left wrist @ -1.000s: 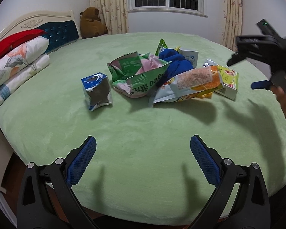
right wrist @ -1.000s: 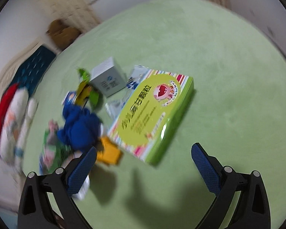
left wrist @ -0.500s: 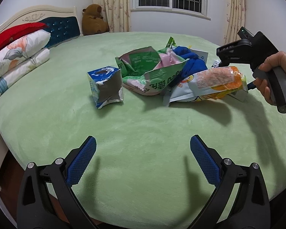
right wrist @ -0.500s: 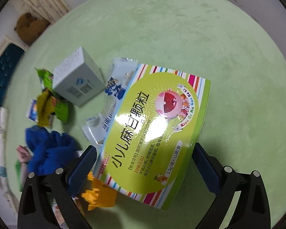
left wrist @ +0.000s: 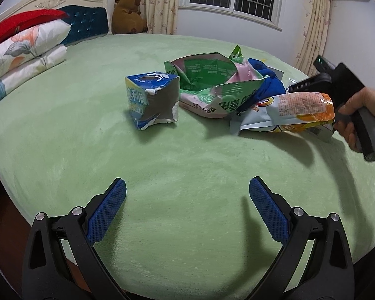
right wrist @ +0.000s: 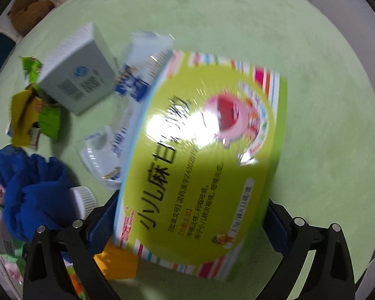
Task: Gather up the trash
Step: 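Grasp the yellow-green medicine box with the right tool while the left tool grasps the green-pink wrapper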
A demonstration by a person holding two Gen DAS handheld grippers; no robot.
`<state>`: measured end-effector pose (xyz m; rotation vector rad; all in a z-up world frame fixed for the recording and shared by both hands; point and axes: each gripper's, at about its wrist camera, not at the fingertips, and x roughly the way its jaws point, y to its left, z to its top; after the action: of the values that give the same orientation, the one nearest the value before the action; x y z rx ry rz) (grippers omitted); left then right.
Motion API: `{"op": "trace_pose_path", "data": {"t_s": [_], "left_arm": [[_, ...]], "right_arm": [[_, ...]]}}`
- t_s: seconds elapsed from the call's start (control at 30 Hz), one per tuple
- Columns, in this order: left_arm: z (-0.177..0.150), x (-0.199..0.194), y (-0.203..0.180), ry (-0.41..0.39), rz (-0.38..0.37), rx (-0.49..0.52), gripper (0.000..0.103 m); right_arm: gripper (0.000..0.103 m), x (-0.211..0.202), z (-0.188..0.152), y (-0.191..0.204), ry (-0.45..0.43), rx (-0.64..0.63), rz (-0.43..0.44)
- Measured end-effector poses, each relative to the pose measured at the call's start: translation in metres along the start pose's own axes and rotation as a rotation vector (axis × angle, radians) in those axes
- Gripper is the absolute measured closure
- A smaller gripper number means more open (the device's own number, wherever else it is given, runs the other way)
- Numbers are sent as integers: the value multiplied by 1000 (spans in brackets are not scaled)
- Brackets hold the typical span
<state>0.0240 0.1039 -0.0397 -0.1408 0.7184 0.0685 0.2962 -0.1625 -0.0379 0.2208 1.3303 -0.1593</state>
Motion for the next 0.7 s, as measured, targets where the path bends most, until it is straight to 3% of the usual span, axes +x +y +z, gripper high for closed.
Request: {"op": "trace_pose_path", "data": {"t_s": [0.27, 0.4, 0.57, 0.67, 0.7], "left_arm": [[-2, 3, 11, 11, 1, -33, 7], [-1, 2, 10, 2, 15, -30, 7], [2, -2, 3, -11, 32, -2, 7], [16, -11, -4, -20, -7, 2, 7], [21, -14, -6, -26, -20, 1, 7]], "right_arm": [[11, -20, -9, -31, -57, -21, 101], [11, -43, -34, -64, -98, -44, 155], [12, -70, -72, -107, -194, -94, 296], [14, -78, -100, -122, -252, -129, 316], [14, -79, -99, -110, -261, -138, 316]]}}
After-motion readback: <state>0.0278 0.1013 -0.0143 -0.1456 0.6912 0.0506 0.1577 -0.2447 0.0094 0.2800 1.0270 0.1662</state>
